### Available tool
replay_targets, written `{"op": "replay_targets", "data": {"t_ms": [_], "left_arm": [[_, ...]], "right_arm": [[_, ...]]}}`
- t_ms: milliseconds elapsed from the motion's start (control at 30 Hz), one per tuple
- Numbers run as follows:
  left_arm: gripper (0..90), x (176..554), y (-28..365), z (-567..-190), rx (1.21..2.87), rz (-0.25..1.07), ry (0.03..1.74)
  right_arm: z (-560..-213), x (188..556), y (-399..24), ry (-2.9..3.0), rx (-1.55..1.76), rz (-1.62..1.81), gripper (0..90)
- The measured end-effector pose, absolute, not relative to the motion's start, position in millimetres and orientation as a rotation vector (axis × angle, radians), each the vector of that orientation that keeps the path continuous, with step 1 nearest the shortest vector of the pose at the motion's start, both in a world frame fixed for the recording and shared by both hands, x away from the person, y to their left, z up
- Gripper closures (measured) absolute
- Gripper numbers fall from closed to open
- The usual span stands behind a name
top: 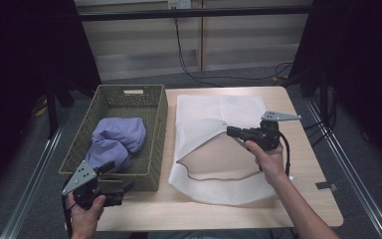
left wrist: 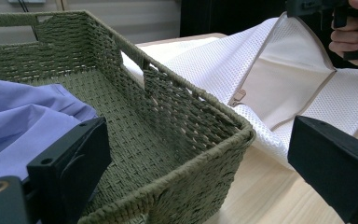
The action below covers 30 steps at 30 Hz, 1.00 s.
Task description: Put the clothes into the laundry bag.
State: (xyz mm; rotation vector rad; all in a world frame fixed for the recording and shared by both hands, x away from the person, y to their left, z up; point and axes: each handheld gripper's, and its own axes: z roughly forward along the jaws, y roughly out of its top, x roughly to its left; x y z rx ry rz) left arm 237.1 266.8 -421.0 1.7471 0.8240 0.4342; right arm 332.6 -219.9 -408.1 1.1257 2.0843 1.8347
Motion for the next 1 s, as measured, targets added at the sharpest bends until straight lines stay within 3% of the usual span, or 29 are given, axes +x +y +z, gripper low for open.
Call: {"op": "replay_targets", "data": {"t_ms": [700,833,867,1000], "left_arm": [[6.0,243.3,276.5,-407.7,1.686,0.468,0.858],[7.5,254.7,280.2,-400.3,1.704,0.468,0.889],[12.4,262.1,280.1,-395.4,1.721,0.493,0.906],[12.1,274.6,281.7,-390.3,1.752,0.500,0.901]], "right_arm": [[-394.0,340.9,-220.6,2.025,1.114,1.902,90.0],[-395.1,341.6,-219.8,2.034,1.117,1.895,90.0],[-395.7,342.3,-219.1,2.034,1.120,1.897,90.0],[-395.9,342.2,-218.4,2.041,1.124,1.891,90.0]]}}
